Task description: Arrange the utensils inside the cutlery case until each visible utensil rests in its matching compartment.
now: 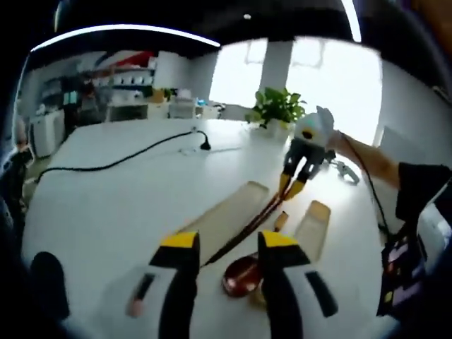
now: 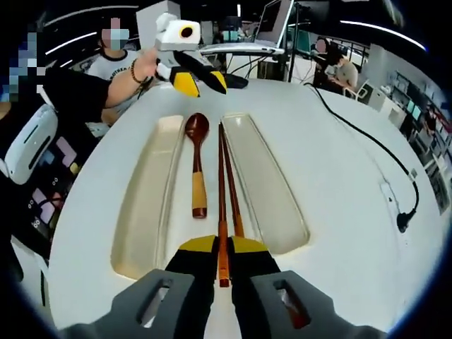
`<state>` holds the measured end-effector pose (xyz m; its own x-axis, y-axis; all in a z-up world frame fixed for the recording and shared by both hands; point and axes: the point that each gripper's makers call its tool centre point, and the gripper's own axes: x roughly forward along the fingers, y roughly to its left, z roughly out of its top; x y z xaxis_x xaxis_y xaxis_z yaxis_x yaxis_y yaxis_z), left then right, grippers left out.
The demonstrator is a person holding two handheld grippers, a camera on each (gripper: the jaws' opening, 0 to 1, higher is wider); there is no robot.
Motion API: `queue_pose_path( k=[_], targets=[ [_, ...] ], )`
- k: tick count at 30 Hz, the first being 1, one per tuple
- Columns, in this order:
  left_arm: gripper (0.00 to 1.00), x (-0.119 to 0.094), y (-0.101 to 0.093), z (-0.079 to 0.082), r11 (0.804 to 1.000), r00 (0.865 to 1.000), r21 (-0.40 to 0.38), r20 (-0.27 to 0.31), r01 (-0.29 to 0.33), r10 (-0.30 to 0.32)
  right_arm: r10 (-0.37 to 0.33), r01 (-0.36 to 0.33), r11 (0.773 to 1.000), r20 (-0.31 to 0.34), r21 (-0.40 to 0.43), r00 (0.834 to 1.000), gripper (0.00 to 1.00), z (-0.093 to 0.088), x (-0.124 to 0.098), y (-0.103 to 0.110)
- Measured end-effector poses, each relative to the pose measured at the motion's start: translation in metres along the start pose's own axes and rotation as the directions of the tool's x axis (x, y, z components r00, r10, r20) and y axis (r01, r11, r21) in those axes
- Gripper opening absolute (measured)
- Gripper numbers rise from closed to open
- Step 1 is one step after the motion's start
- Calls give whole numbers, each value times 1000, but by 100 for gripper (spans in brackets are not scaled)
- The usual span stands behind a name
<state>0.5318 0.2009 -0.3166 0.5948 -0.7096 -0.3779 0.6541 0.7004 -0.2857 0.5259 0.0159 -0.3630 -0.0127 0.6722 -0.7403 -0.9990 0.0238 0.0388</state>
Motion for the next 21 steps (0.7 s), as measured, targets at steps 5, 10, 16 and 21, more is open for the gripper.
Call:
queue_pose_path(
  k=[5,10,16,21],
  targets=[
    [35,3,-1,-1,991,998,-127,50,41,-35,-24,25,1000,87,-17,996,4,12,-10,-4],
    [40,3,-5,4,976,991,-194,106,98,-79,-54,58,998,120,-30,991,4,18,-20,-4],
    [39,5,-19,14,938,974,-292,181,188,-139,-78,88,995,163,-55,984,4,27,-31,0],
    [37,9,-18,11,922,972,-337,198,191,-129,-76,92,993,206,-68,976,4,37,-36,8]
  ],
)
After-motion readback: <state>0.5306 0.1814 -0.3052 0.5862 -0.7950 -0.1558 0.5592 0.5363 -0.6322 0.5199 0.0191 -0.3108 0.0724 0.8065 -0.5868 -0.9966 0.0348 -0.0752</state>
